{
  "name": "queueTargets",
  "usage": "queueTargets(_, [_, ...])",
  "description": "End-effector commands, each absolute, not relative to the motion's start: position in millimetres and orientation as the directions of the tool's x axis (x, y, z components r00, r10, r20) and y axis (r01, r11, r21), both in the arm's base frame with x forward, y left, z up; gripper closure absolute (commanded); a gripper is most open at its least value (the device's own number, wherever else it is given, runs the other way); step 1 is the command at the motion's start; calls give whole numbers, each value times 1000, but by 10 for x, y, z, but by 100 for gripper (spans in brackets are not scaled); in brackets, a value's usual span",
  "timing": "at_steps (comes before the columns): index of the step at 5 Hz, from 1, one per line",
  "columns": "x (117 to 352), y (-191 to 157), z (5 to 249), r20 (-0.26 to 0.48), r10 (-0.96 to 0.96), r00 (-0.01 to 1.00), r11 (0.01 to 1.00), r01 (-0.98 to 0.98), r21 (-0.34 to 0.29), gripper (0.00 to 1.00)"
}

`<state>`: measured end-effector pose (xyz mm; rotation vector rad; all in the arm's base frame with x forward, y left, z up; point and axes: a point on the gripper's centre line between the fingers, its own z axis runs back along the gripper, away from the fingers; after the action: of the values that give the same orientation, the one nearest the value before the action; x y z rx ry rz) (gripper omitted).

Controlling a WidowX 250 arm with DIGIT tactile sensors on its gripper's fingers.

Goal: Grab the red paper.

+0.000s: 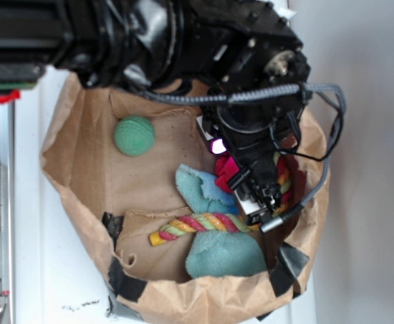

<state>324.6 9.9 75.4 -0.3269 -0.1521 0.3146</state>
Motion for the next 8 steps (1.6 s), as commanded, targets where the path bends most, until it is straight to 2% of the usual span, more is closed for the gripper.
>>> queueTargets(1, [3320,-16,855,164,271,949,927,-211,-311,0])
queueTargets(4, [3320,-16,855,164,271,949,927,-211,-311,0])
queueTargets(6, [3285,-31,547,128,243,961,940,-201,-277,0])
queueTargets(8, [3305,-72,493,149,209,966,955,-169,-244,0])
